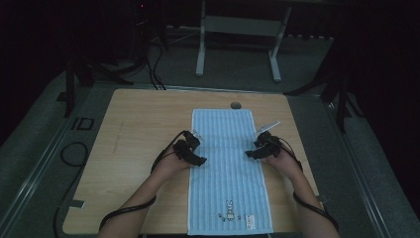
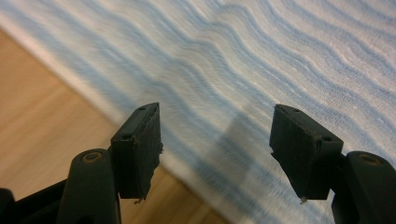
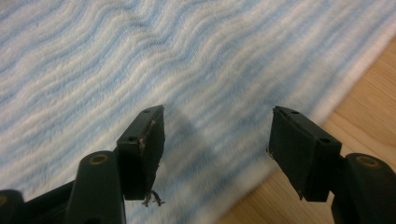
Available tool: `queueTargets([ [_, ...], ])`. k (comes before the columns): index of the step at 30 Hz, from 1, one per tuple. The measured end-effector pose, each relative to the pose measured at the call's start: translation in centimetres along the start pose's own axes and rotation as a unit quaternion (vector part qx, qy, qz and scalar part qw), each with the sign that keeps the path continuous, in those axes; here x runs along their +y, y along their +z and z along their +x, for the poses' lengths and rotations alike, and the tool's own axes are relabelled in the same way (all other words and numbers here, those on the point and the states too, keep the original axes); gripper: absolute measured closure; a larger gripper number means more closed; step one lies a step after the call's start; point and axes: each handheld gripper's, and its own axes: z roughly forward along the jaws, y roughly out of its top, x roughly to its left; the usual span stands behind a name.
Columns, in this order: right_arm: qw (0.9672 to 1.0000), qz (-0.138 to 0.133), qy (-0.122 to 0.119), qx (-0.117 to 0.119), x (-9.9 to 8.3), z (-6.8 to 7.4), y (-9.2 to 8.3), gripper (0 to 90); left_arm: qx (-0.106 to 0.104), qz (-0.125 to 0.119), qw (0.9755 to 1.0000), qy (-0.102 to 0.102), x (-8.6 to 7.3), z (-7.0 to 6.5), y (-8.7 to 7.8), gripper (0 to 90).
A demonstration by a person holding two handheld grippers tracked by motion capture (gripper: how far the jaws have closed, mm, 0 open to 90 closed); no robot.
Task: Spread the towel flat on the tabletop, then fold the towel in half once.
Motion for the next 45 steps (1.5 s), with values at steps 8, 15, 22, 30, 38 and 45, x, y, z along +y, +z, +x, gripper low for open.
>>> queueTargets([
  [8, 0.9998, -0.014, 0.012, -0.011, -0.5, -1.0, -1.9, 37.4, 0.010, -0.009, 0.9996, -0.025, -0.8, 2.0, -0.5, 34.0],
  [15, 0.9992, -0.016, 0.018, -0.030, 0.1, -1.8, -2.0, 45.4, 0.028, -0.003, 0.9992, -0.028, 0.4, 3.2, 0.2, 34.1],
  [22, 0.9982, -0.010, 0.050, -0.033, 2.5, -3.3, -1.4, 56.0, 0.032, -0.002, 0.9982, -0.052, 1.7, 4.9, 1.0, 34.2],
  [30, 0.9944, 0.013, 0.084, -0.063, 4.0, -4.3, 0.2, 61.8, 0.059, 0.010, 0.9953, -0.076, 3.1, 6.2, 1.8, 34.8],
  [38, 0.9882, 0.061, 0.120, -0.074, 4.1, -5.5, 2.1, 59.2, 0.083, 0.046, 0.9897, -0.107, 4.1, 7.3, 2.8, 34.8],
  [45, 0.9889, 0.073, 0.110, -0.070, 4.4, -5.5, 2.5, 64.4, 0.079, 0.049, 0.9895, -0.111, 4.2, 7.4, 4.0, 43.0],
])
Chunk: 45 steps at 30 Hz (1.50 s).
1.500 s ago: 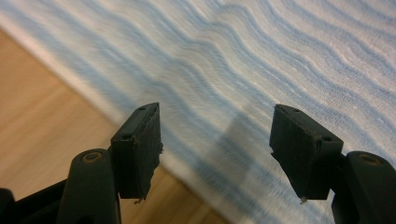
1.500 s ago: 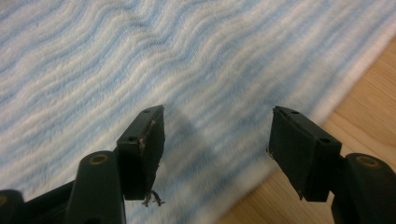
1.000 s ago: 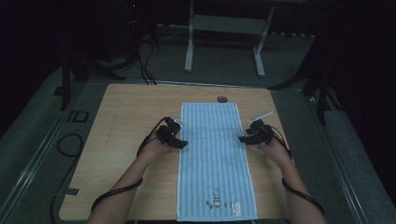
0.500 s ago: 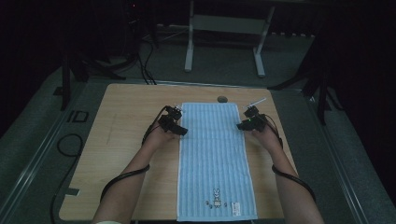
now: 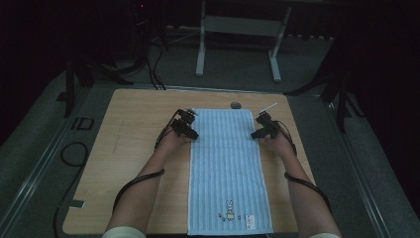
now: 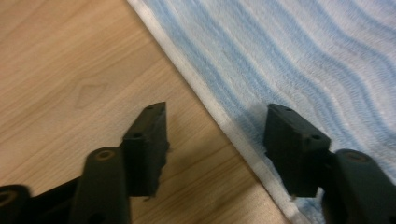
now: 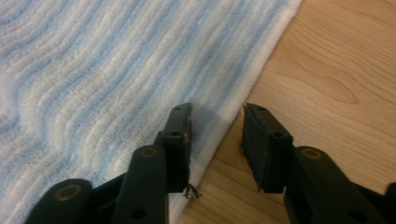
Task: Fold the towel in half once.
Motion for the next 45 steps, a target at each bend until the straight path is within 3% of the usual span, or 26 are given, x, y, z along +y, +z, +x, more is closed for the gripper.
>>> queueTargets([
  [4, 0.9999, 0.002, -0.015, 0.008, 0.1, 0.4, 0.0, 79.6, -0.009, -0.012, 0.9998, 0.009, 0.0, -0.3, 0.0, 55.9],
  [6, 0.9997, 0.003, -0.024, 0.009, 0.2, 0.8, 0.0, 86.4, -0.026, -0.011, 0.9995, 0.012, 0.1, -0.5, 0.0, 74.8],
  [8, 0.9993, 0.006, -0.036, -0.005, 0.3, 1.2, 0.0, 87.7, -0.023, -0.005, 0.9995, 0.020, 0.3, -0.9, 0.0, 86.2],
  [11, 0.9993, -0.003, -0.035, -0.008, 0.3, 1.2, -0.4, 88.1, -0.025, -0.022, 0.9993, 0.019, 0.5, -0.9, -0.9, 87.9],
  [13, 0.9991, -0.007, -0.040, -0.014, 0.4, 1.1, -1.1, 88.4, -0.028, -0.034, 0.9990, 0.009, 0.7, -0.8, -1.8, 88.0],
  [19, 0.9976, -0.034, -0.058, -0.017, 0.5, 1.6, -4.4, 88.5, -0.034, -0.065, 0.9966, 0.038, 0.7, -1.4, -5.2, 88.3],
  [22, 0.9958, -0.048, -0.075, -0.022, 0.2, 2.1, -6.3, 88.5, -0.035, -0.082, 0.9950, 0.045, 0.3, -1.7, -7.3, 88.4],
  [26, 0.9932, -0.073, -0.089, -0.013, -0.8, 3.0, -9.1, 88.5, -0.042, -0.094, 0.9933, 0.053, -0.5, -2.1, -9.3, 88.4],
  [31, 0.9896, -0.099, -0.104, 0.003, -3.1, 4.7, -12.3, 88.4, -0.054, -0.102, 0.9907, 0.072, -2.5, -3.2, -11.2, 88.3],
  [32, 0.9886, -0.103, -0.109, 0.010, -3.8, 5.0, -12.7, 88.4, -0.064, -0.103, 0.9899, 0.074, -3.2, -3.6, -11.6, 88.3],
  [34, 0.9879, -0.108, -0.109, 0.020, -5.4, 5.7, -13.1, 88.4, -0.064, -0.104, 0.9895, 0.078, -4.3, -4.2, -11.9, 88.3],
  [35, 0.9879, -0.108, -0.109, 0.020, -5.4, 5.7, -13.1, 88.4, -0.064, -0.104, 0.9895, 0.078, -4.3, -4.2, -11.9, 88.3],
  [36, 0.9876, -0.107, -0.111, 0.025, -6.0, 5.9, -13.2, 88.4, -0.075, -0.102, 0.9883, 0.085, -6.0, -5.0, -12.0, 88.3],
  [37, 0.9878, -0.108, -0.106, 0.034, -7.7, 6.6, -13.1, 88.4, -0.079, -0.099, 0.9880, 0.088, -6.8, -5.4, -12.0, 88.3],
  [39, 0.9875, -0.109, -0.105, 0.045, -9.3, 7.2, -12.8, 88.3, -0.081, -0.097, 0.9876, 0.094, -8.4, -6.2, -11.8, 88.3],
  [40, 0.9875, -0.112, -0.099, 0.051, -10.1, 7.5, -12.7, 88.3, -0.091, -0.090, 0.9872, 0.095, -9.1, -6.5, -11.7, 88.2],
  [45, 0.9890, -0.091, -0.099, 0.062, -13.4, 9.0, -11.3, 87.8, -0.095, -0.069, 0.9862, 0.116, -11.8, -8.1, -10.7, 88.1],
])
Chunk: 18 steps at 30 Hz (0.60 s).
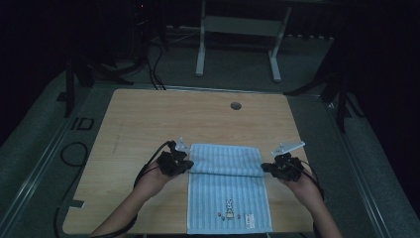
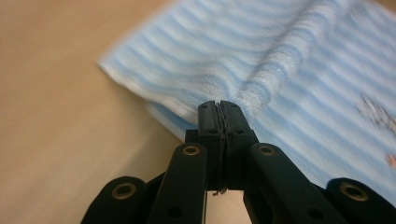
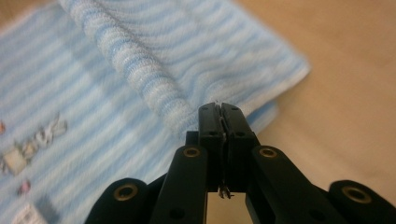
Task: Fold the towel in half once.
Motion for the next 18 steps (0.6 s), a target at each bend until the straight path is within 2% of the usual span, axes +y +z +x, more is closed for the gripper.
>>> queueTargets([
  [2, 1.0000, 0.006, 0.001, 0.003, -0.9, 0.5, 0.4, 87.7, -0.008, 0.015, 0.9998, 0.010, -0.5, -0.5, 0.5, 88.0],
  [4, 0.9999, 0.013, 0.005, 0.006, -1.6, 0.6, 0.8, 87.6, -0.006, 0.014, 0.9999, 0.008, -0.9, -1.0, 0.7, 88.0],
  [7, 0.9996, 0.014, 0.020, 0.010, -2.5, 0.5, 1.1, 87.6, -0.025, 0.014, 0.9996, -0.005, -1.5, -1.0, 1.1, 88.0],
  [8, 0.9995, 0.012, 0.026, 0.013, -2.7, 0.4, 1.2, 87.6, -0.034, 0.018, 0.9992, -0.009, -1.7, -1.0, 1.3, 87.9],
  [10, 0.9992, 0.018, 0.030, 0.017, -3.2, 0.4, 1.5, 86.5, -0.037, 0.027, 0.9989, -0.007, -2.1, -1.2, 1.7, 87.5],
  [11, 0.9991, 0.022, 0.032, 0.018, -3.4, 0.5, 1.6, 82.7, -0.039, 0.037, 0.9985, -0.003, -2.2, -1.3, 1.9, 86.4],
  [12, 0.9990, 0.027, 0.033, 0.011, -3.5, 0.5, 1.6, 78.0, -0.034, 0.039, 0.9987, 0.000, -2.2, -1.5, 1.8, 82.0],
  [14, 0.9992, 0.020, 0.036, 0.003, -3.4, 0.5, 0.9, 73.4, -0.025, 0.036, 0.9990, 0.002, -2.0, -1.6, 1.2, 63.6],
  [16, 0.9991, 0.003, 0.041, 0.005, -3.0, 0.5, -0.1, 67.0, -0.036, 0.014, 0.9992, 0.007, -1.7, -1.7, 0.5, 58.8],
  [18, 0.9994, -0.005, 0.035, 0.001, -2.3, 0.8, -0.6, 64.2, -0.036, 0.002, 0.9993, 0.009, -1.4, -1.7, 0.3, 54.1],
])
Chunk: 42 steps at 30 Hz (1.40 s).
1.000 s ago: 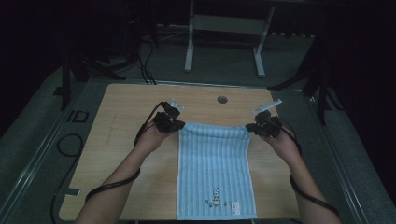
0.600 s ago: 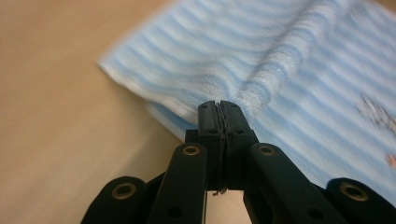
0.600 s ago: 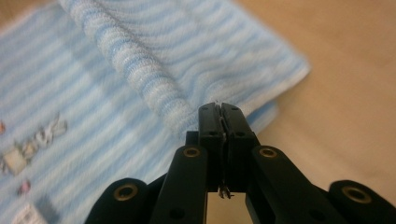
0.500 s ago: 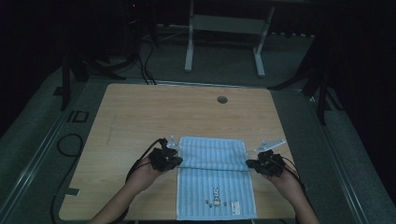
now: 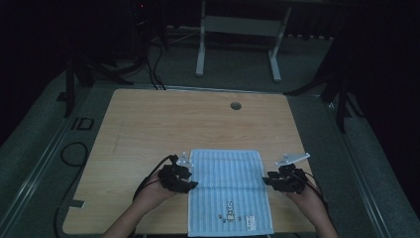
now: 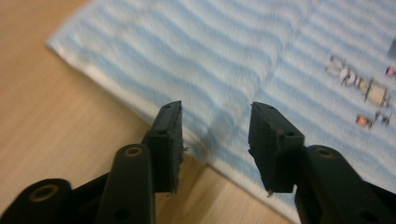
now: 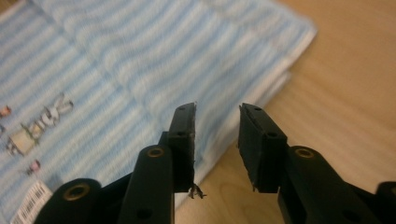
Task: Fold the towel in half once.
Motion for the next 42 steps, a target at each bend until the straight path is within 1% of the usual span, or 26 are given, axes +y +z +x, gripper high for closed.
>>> queueTargets([
  [1, 1.0000, -0.002, -0.003, 0.003, 0.3, 0.1, 0.0, 59.9, -0.007, -0.002, 1.0000, 0.000, 0.2, 0.1, 0.1, 50.7],
  [2, 0.9999, -0.001, -0.004, 0.010, 0.7, 0.3, 0.1, 58.1, -0.010, -0.003, 0.9999, -0.001, 0.3, 0.1, 0.2, 49.8],
  [3, 0.9999, 0.001, -0.009, 0.011, 0.9, 0.5, 0.4, 57.0, -0.010, -0.001, 0.9999, 0.005, 0.4, 0.2, 0.5, 49.8],
  [4, 0.9998, 0.005, -0.015, 0.013, 1.2, 0.7, 0.7, 56.8, -0.012, 0.003, 0.9999, 0.006, 0.4, 0.2, 0.8, 49.8],
  [6, 0.9994, 0.016, -0.023, 0.019, 1.5, 0.9, 1.6, 55.0, -0.010, 0.012, 0.9998, 0.010, 0.5, 0.3, 1.7, 49.8],
  [7, 0.9992, 0.022, -0.025, 0.024, 1.5, 0.9, 2.1, 51.7, -0.010, 0.016, 0.9998, 0.009, 0.5, 0.4, 2.1, 49.8],
  [8, 0.9990, 0.028, -0.026, 0.024, 1.6, 0.9, 2.7, 49.7, -0.012, 0.020, 0.9997, 0.008, 0.6, 0.5, 2.5, 49.8],
  [9, 0.9987, 0.036, -0.025, 0.026, 1.6, 0.8, 3.2, 49.2, -0.008, 0.024, 0.9996, 0.009, 0.6, 0.5, 2.9, 49.8],
  [10, 0.9984, 0.043, -0.025, 0.027, 1.6, 0.8, 3.7, 47.7, -0.006, 0.028, 0.9995, 0.010, 0.6, 0.6, 3.2, 49.8],
  [14, 0.9968, 0.069, -0.038, 0.014, 1.5, 0.6, 5.5, 46.7, -0.008, 0.033, 0.9994, 0.007, 0.8, 0.9, 4.2, 50.0],
  [16, 0.9972, 0.066, -0.034, 0.014, 1.5, 0.5, 5.9, 46.6, -0.003, 0.030, 0.9995, 0.004, 1.0, 1.1, 4.4, 50.5],
  [19, 0.9970, 0.068, -0.032, 0.016, 1.9, -0.1, 6.1, 46.3, 0.001, 0.029, 0.9996, 0.004, 1.3, 1.6, 4.6, 50.6],
  [23, 0.9971, 0.069, -0.027, 0.018, 2.5, -1.0, 6.5, 45.4, 0.000, 0.028, 0.9996, -0.003, 1.9, 2.5, 5.1, 50.7],
  [27, 0.9972, 0.068, -0.027, 0.014, 3.0, -1.5, 6.9, 43.3, 0.001, 0.027, 0.9996, -0.013, 2.5, 3.3, 5.4, 50.7],
  [30, 0.9975, 0.066, -0.020, 0.014, 3.4, -2.1, 7.2, 42.9, 0.002, 0.024, 0.9996, -0.015, 2.8, 3.8, 5.6, 50.8],
  [32, 0.9975, 0.067, -0.021, 0.009, 3.8, -2.3, 7.5, 42.9, 0.005, 0.027, 0.9995, -0.015, 3.1, 4.2, 5.8, 51.1],
  [38, 0.9970, 0.073, -0.024, 0.006, 5.1, -3.4, 8.3, 42.7, 0.016, 0.035, 0.9991, -0.017, 4.1, 5.4, 6.2, 51.4],
  [42, 0.9973, 0.070, -0.020, 0.005, 5.7, -3.9, 8.8, 42.8, 0.022, 0.037, 0.9989, -0.015, 4.5, 6.0, 6.4, 51.4],
])
